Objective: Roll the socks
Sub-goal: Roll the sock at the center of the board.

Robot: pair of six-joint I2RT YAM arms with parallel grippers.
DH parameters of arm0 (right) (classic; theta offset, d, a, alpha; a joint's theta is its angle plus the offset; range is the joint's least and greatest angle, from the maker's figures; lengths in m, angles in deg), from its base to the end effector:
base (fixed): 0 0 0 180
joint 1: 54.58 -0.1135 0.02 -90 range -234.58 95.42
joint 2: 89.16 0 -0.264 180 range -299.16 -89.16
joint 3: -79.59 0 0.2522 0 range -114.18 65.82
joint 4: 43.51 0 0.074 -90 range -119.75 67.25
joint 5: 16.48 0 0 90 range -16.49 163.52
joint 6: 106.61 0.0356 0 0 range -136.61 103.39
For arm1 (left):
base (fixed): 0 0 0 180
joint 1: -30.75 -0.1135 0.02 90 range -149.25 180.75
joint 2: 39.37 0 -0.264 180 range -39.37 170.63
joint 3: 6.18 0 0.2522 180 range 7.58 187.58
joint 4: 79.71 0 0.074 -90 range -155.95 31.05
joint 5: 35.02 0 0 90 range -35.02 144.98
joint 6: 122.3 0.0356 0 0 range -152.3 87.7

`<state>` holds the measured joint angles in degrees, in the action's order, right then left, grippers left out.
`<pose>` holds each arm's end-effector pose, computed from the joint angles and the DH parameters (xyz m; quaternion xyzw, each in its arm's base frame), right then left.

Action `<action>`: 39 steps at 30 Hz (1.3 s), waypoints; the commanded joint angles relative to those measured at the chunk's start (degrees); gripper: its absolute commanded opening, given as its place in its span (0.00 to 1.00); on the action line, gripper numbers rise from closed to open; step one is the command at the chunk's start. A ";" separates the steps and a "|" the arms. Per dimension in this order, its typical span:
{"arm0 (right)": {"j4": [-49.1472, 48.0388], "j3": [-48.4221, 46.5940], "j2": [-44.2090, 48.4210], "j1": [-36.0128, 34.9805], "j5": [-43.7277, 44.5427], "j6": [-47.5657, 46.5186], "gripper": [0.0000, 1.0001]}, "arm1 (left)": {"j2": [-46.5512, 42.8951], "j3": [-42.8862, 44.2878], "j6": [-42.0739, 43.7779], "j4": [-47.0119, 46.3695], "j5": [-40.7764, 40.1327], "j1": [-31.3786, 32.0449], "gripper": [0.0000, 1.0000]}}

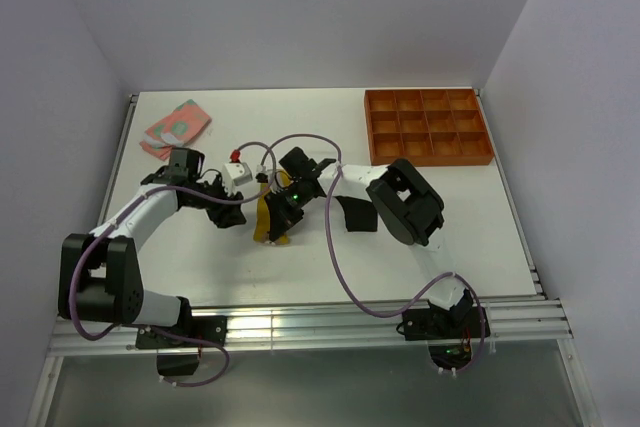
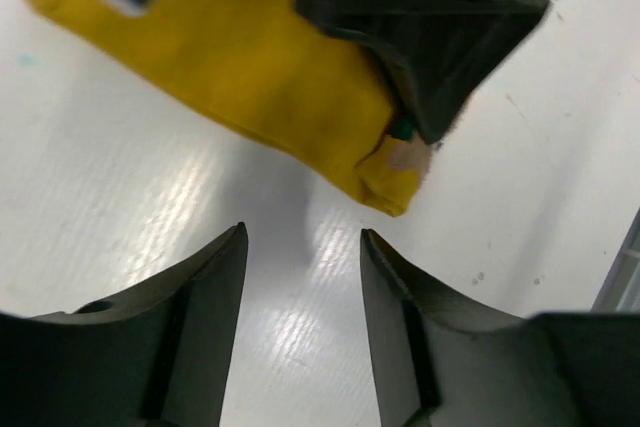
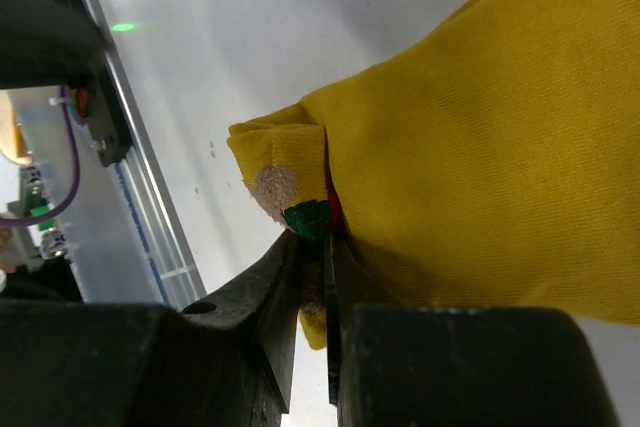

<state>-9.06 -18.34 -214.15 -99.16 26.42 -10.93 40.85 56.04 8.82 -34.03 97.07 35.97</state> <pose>0.2971 0.3294 0.1287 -0.3886 0.8051 0.4464 0.0398 0.2563 -0.0474 0.2057 0.4327 0.8033 -0.2672 0.3099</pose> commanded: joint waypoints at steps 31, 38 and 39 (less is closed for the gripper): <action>1.29 1.19 -2.89 0.46 2.44 1.62 0.06 | 5.11 -5.40 1.24 -9.77 -1.48 15.00 0.60; 1.02 2.33 -2.37 0.37 2.71 1.36 0.06 | 8.63 -4.44 0.54 -10.04 -0.87 15.00 0.56; 0.85 2.59 -2.36 0.37 2.62 1.36 0.06 | 8.81 -4.26 0.28 -9.95 -0.69 15.00 0.54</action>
<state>-10.07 -18.25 -215.59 -98.66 23.85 -7.83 48.76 49.95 9.92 -43.14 95.58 50.72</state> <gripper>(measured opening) 0.181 0.558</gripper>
